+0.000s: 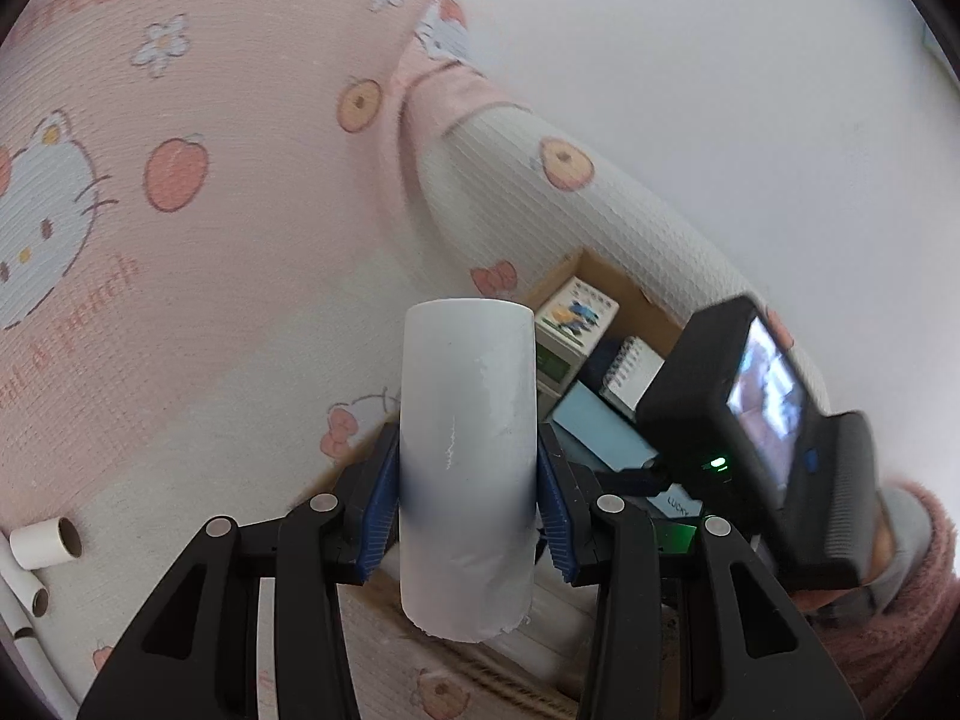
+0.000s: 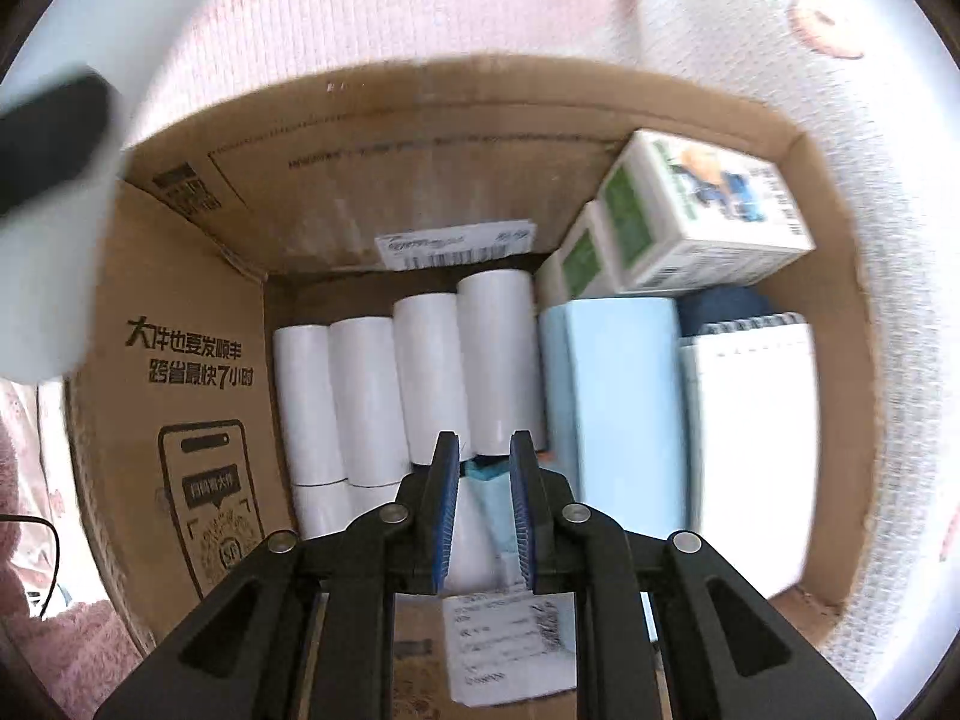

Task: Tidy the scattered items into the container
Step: 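Open the right tool to release its tube and withdraw it, then lower the left tool's tube into the box beside the other tubes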

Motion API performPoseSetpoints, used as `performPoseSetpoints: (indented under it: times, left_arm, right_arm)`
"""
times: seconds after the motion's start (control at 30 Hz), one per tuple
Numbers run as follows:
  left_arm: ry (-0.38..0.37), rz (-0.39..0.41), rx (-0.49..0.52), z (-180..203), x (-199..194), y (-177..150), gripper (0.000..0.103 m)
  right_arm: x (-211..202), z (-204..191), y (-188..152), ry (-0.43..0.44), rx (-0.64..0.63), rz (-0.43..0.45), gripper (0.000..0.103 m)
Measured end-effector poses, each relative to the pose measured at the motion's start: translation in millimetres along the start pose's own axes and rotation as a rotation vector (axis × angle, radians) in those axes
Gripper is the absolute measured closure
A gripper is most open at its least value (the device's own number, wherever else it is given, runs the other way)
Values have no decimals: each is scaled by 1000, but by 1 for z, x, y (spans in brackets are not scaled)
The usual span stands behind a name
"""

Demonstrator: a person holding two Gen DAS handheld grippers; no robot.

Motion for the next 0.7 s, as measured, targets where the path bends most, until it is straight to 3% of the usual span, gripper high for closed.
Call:
performPoseSetpoints:
  times: [0.17, 0.4, 0.5, 0.53, 0.63, 0.7]
  left_arm:
    - [12, -62, 37, 24, 23, -6, 57]
    - [25, -130, 51, 44, 50, -9, 57]
    - [75, -209, 19, 50, 67, -16, 57]
    - [122, -266, -4, 49, 77, -22, 57]
    - [163, -366, -69, 47, 99, -37, 57]
    - [166, -406, -117, 45, 108, -45, 57]
  right_arm:
    - [-9, 39, -25, 32, 24, 33, 90]
    - [-38, 54, -33, 27, 50, 118, 90]
    - [-42, 63, -35, -10, 43, 145, 90]
    - [-44, 67, -35, -19, 47, 153, 90]
    - [-43, 76, -37, 7, 65, 160, 89]
    - [-64, 87, -39, 22, 70, 167, 89]
Point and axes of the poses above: each gripper's, at about its wrist camera, not at the fingertips, and x roughly the way its jaws point, z to its right, y to its top, the point moved 4 cm from there along x, roughly the way its jaws point, and after that the axes turned 7 degrees about z, right-handed, at the moved point
